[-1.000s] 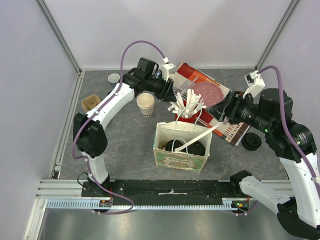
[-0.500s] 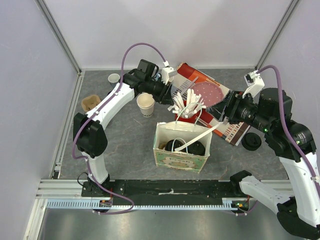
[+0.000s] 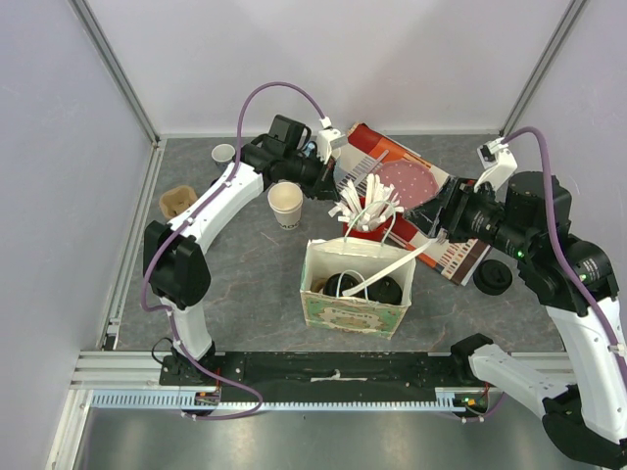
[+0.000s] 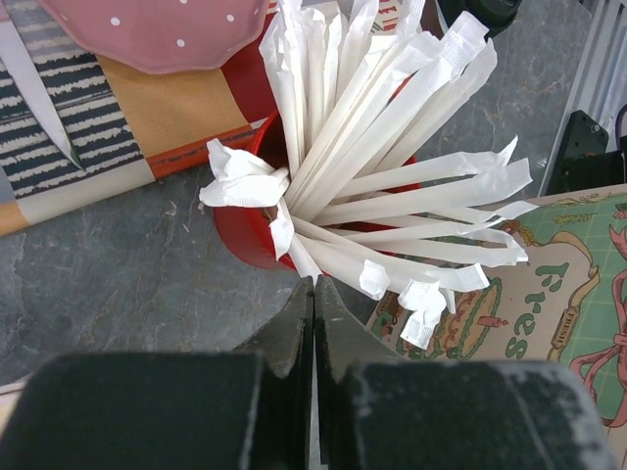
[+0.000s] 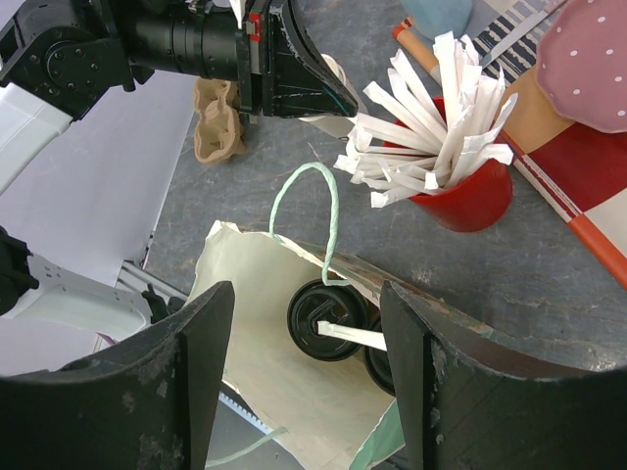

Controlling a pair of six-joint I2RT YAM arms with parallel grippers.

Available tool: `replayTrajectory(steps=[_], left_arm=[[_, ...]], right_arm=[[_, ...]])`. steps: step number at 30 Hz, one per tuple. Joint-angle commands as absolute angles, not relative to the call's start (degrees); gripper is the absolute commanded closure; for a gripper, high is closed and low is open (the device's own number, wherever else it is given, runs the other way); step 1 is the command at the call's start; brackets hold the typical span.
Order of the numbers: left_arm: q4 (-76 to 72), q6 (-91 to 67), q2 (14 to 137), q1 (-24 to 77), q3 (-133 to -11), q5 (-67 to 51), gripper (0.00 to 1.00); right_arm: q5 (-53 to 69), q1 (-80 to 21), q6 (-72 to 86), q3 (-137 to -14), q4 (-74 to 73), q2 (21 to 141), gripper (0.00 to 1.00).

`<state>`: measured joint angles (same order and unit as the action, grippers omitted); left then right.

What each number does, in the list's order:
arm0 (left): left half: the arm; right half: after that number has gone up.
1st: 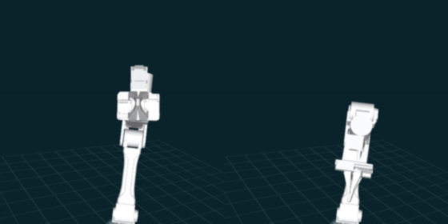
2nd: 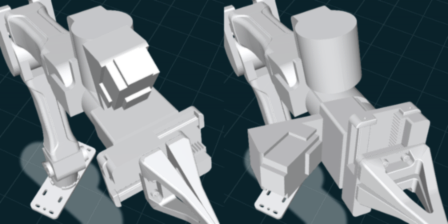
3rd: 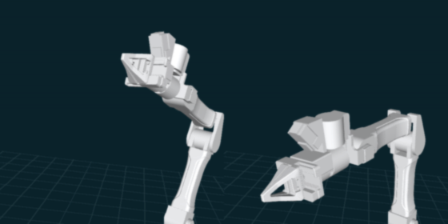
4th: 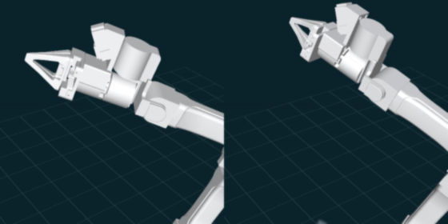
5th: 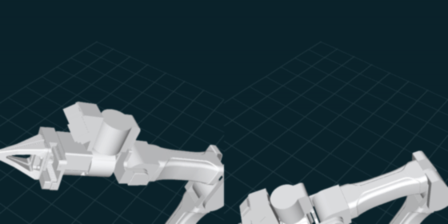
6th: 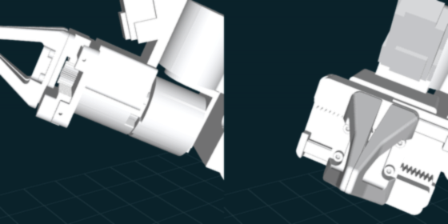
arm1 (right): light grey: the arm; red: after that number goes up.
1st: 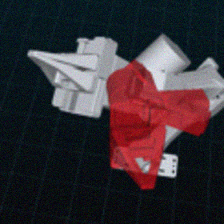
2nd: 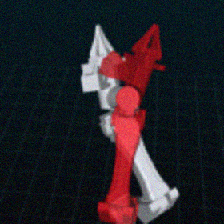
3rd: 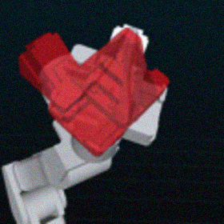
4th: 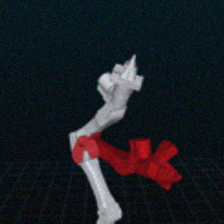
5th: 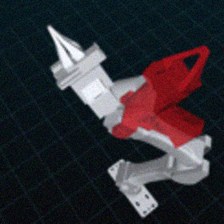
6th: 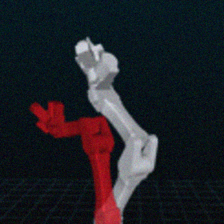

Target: Pack the takeout coffee

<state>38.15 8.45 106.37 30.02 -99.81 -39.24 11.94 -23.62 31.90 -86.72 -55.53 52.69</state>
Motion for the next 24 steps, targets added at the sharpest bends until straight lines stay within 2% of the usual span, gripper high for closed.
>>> replayTrajectory(steps=[1, 13, 18, 24], left_arm=[[36.8, 8.5, 106.3, 30.0, -100.6, -41.0, 0.98], [44.6, 13.6, 101.7, 30.0, -109.2, -39.3, 0.98], [49.8, 17.7, 98.7, 30.0, -112.4, -38.8, 0.98], [48.4, 17.0, 96.2, 30.0, -114.8, -39.0, 0.98]], right_arm=[[12.2, -23.5, 31.9, -88.2, -55.7, 53.0, 0.31], [5.1, -23.5, 32.7, -89.6, -62.3, 53.5, 0.3], [6.7, -23.5, 31.2, -90.8, -61.2, 55.1, 0.3], [8.0, -23.5, 27.3, -95.0, -58.2, 58.4, 0.3]])
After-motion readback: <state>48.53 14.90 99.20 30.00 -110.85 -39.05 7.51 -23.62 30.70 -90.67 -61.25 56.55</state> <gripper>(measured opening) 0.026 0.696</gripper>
